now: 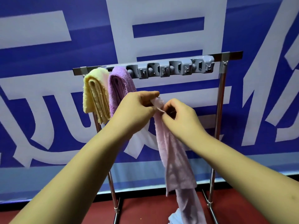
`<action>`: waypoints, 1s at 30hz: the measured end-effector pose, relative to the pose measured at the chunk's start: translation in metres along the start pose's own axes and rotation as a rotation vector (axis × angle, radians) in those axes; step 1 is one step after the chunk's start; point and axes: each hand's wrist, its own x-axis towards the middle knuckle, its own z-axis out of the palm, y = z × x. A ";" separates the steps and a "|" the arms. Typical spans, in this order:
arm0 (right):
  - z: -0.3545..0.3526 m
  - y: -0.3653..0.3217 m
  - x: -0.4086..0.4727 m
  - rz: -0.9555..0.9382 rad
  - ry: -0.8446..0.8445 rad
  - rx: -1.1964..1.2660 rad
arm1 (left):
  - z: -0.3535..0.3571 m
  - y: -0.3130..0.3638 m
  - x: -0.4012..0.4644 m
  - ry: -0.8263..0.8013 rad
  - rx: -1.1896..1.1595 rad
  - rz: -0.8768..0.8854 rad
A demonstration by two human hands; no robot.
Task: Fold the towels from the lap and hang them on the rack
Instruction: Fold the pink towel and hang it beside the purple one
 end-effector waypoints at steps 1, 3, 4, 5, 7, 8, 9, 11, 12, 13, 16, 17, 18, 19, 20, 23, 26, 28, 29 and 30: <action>-0.001 0.001 0.003 0.016 -0.007 0.012 | -0.003 -0.001 0.001 0.025 0.137 0.052; -0.005 0.001 0.010 0.038 -0.026 0.047 | -0.008 -0.007 0.002 0.066 0.399 0.145; -0.007 0.001 0.013 0.029 -0.042 0.052 | -0.010 -0.013 0.003 0.076 0.502 0.186; -0.008 0.000 0.014 0.005 -0.065 0.044 | -0.012 -0.019 0.004 0.076 0.576 0.219; -0.012 0.000 0.017 -0.051 -0.119 -0.007 | -0.014 -0.031 0.007 0.062 0.626 0.244; -0.014 -0.001 0.019 -0.072 -0.142 -0.042 | -0.015 -0.036 0.009 0.048 0.624 0.237; -0.016 -0.001 0.022 -0.091 -0.163 -0.073 | -0.016 -0.041 0.010 0.033 0.615 0.221; -0.020 0.001 0.027 -0.133 -0.224 -0.139 | -0.022 -0.048 0.014 0.009 0.566 0.197; -0.023 0.002 0.029 -0.160 -0.270 -0.179 | -0.026 -0.051 0.015 -0.008 0.540 0.195; -0.026 0.003 0.029 -0.189 -0.321 -0.213 | -0.029 -0.053 0.016 -0.026 0.518 0.200; -0.032 0.010 0.024 -0.259 -0.483 -0.252 | -0.039 -0.053 0.016 -0.031 0.438 0.196; -0.034 0.013 0.022 -0.272 -0.537 -0.271 | -0.041 -0.051 0.016 -0.021 0.419 0.200; -0.035 0.017 0.020 -0.281 -0.595 -0.302 | -0.043 -0.050 0.016 -0.013 0.404 0.198; -0.036 0.022 0.018 -0.286 -0.649 -0.341 | -0.045 -0.049 0.016 -0.006 0.385 0.192; -0.037 0.028 0.017 -0.284 -0.687 -0.377 | -0.048 -0.049 0.016 0.002 0.357 0.181; -0.046 0.047 0.018 -0.207 -0.685 -0.457 | -0.060 -0.052 0.019 0.044 0.263 0.103; -0.058 0.066 0.023 -0.131 -0.623 -0.511 | -0.078 -0.064 0.023 0.128 0.179 0.027; -0.064 0.076 0.025 -0.107 -0.590 -0.570 | -0.090 -0.073 0.027 0.159 0.086 -0.021; -0.066 0.078 0.027 -0.095 -0.571 -0.583 | -0.094 -0.076 0.028 0.167 0.021 -0.042; -0.068 0.079 0.028 -0.082 -0.540 -0.574 | -0.098 -0.077 0.029 0.177 -0.043 -0.060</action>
